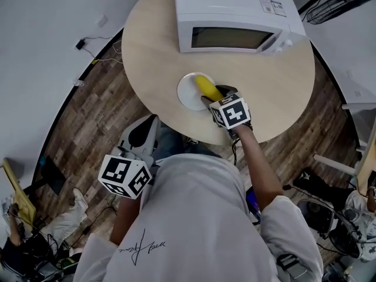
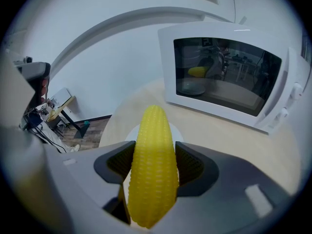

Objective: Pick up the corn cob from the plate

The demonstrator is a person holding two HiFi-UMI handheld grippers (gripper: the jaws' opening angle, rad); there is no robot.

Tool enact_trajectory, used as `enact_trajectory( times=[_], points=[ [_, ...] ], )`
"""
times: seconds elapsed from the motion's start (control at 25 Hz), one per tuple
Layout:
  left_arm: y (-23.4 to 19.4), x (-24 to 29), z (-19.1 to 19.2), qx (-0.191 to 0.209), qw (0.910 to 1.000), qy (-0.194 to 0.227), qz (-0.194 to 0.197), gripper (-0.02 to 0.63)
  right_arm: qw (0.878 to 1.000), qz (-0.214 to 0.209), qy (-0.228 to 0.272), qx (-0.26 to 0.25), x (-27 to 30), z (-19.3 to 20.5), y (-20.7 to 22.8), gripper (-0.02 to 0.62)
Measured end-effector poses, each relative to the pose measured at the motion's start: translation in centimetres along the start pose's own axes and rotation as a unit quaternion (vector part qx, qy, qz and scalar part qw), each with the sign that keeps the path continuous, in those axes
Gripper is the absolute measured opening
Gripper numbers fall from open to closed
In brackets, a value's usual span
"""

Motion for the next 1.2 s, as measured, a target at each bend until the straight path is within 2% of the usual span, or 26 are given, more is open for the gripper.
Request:
enact_trajectory(
  times=[0.52,0.68,1.2],
  points=[
    [1.0,0.3,0.2,0.008,0.9999,-0.003,0.007,-0.006,1.000,0.003,0.022,0.017,-2.1,-0.1,0.5,0.270],
    [1.2,0.4,0.4,0.018,0.9998,-0.011,0.003,-0.006,0.999,0.004,0.030,0.031,-2.6,0.0,0.7,0.270],
    [2.0,0.8,1.2,0.015,0.9996,-0.021,0.014,-0.006,0.996,0.004,0.053,0.071,-4.8,0.4,0.9,0.270]
  ],
)
Point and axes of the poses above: the fingertips, and each gripper's own axes: x forward along the fingers, y to its right, z out of its underside, the point moved 3 cm from there along -x, backward along the fingers, and after that the axes turned 11 degrees about z, right-handed, at the moved point
